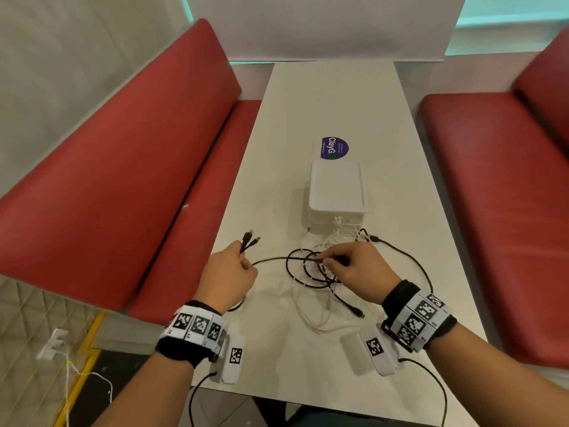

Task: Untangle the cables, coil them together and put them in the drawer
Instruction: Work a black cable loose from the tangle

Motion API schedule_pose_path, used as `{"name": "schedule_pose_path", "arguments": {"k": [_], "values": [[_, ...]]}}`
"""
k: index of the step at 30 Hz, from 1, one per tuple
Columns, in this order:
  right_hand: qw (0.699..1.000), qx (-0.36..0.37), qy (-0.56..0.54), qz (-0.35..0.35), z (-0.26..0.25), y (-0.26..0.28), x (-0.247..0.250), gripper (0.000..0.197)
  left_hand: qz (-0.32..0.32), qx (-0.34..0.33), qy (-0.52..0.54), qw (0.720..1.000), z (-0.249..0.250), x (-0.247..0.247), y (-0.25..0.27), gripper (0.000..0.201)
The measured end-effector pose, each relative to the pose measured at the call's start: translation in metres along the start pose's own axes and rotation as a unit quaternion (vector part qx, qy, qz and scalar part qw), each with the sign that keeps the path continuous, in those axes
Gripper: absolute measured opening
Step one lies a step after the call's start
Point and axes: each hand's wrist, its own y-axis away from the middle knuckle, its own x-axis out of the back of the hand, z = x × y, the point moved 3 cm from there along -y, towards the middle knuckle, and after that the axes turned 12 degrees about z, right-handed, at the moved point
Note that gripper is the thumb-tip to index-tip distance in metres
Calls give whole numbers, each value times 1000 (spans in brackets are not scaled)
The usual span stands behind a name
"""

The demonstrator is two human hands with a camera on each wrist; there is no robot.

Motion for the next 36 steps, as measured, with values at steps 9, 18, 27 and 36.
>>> {"name": "schedule_pose_path", "arguments": {"k": [9,18,27,36], "values": [[993,97,52,32,-28,-3,-11,14,-125,-206,62,969,79,-25,31,22],[977,63,202,-16,6,-8,-6,43,-86,-133,198,967,80,2,15,19],[970,50,237,-32,12,-14,-11,41,-26,-68,301,951,78,13,11,17],[975,179,-13,127,-28,4,10,15,28,-78,126,988,43,-6,-3,15]]}}
